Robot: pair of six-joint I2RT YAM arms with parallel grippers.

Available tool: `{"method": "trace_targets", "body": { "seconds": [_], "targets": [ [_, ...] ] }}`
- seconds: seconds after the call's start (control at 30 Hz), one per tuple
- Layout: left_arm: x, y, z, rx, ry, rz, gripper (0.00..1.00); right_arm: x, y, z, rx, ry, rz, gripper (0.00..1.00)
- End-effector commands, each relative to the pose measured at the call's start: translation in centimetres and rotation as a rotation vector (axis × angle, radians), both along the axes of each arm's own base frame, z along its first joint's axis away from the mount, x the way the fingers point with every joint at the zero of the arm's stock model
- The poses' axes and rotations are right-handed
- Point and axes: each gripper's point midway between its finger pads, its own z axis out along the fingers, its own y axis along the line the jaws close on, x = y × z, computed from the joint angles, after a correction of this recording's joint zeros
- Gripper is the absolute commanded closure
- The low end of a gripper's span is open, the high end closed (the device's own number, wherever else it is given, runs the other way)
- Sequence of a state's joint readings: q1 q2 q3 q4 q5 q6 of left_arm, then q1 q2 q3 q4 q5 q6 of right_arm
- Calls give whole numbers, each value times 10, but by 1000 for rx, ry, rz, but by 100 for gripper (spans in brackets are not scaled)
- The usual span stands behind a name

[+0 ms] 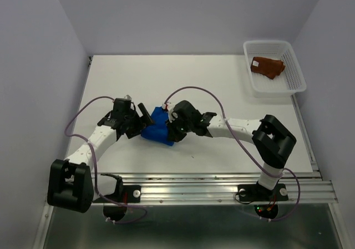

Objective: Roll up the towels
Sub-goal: Roll the towel

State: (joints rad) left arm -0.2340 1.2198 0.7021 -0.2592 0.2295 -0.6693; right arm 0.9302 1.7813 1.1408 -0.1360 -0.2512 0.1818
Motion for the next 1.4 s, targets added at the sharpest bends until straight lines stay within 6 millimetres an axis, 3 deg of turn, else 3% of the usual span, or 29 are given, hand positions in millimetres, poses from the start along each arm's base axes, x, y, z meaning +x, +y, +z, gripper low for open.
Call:
{"method": "trace_targets", "body": {
  "seconds": [0.0,0.17,0.37,0.57,0.77,0.97,1.0,1.1,1.2,1.3,1.33,1.37],
  "targets": [
    [-14,2,6,-10,-28,-11,1,2,12,35,155,222,-57,99],
    [-23,5,4,-10,-32,-6,1,4,11,34,223,458,-62,99],
    [-23,5,-2,-7,-15,-2,1,11,9,28,252,624,-88,99],
    [-13,3,0,-9,-40,-4,1,21,2,23,265,680,-138,99],
    [-7,-1,-14,-15,-5,-17,1,31,-1,14,283,761,-173,99],
    [8,-6,-16,-31,-29,-14,5,41,-3,6,288,786,-181,96],
    [10,-7,-17,-32,-25,-11,10,41,-2,1,281,795,-180,96],
    [15,-7,-23,-23,-14,-10,16,45,-1,0,280,766,-169,85],
    [16,-7,-29,-13,5,-13,31,51,-3,8,274,659,-122,57],
    [17,-4,-34,3,22,-1,34,59,-10,35,282,453,-62,45],
    [17,-4,-34,4,25,-1,36,62,-13,30,267,442,-85,41],
    [16,-3,-35,9,28,-2,36,63,-13,48,274,341,-56,38]
  ]
}}
